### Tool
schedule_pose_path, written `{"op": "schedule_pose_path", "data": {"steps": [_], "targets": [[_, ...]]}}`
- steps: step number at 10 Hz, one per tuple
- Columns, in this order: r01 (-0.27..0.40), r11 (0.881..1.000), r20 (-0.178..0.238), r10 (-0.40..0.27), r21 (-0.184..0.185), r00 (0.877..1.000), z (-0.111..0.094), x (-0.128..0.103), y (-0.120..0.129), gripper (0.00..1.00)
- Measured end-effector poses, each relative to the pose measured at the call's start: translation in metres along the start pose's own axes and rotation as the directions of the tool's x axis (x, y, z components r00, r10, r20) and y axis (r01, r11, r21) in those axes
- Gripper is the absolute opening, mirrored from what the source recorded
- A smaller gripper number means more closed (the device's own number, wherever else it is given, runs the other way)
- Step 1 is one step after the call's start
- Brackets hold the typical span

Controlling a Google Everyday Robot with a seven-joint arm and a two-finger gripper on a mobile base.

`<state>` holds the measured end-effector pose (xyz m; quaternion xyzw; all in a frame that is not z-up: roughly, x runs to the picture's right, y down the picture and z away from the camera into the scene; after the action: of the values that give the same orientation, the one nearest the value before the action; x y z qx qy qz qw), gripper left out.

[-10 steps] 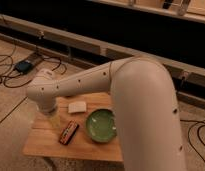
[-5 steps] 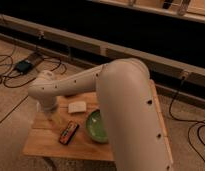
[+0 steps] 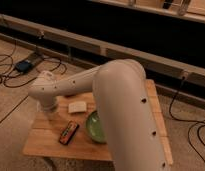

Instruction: Place the ceramic cup in the ceramic bowl

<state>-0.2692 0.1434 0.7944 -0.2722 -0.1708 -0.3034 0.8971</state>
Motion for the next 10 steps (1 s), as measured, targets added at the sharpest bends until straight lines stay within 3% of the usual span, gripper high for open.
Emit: {"op": "schedule_pose_path", "data": {"steps": [2, 3, 5, 10], "targets": [[-0.006, 1.000, 0.013, 0.006, 0.020, 1.000, -0.012, 0.001, 0.005, 0.05], [-0.017, 0.999, 0.023, 0.016, 0.035, 1.000, -0.021, 0.004, 0.009, 0.00], [-0.050, 0.996, 0.034, 0.048, 0.069, 0.998, -0.041, 0.016, 0.018, 0.00], [-0.190, 0.972, 0.007, 0.191, 0.137, 0.982, -0.086, 0.086, 0.063, 0.00]]}}
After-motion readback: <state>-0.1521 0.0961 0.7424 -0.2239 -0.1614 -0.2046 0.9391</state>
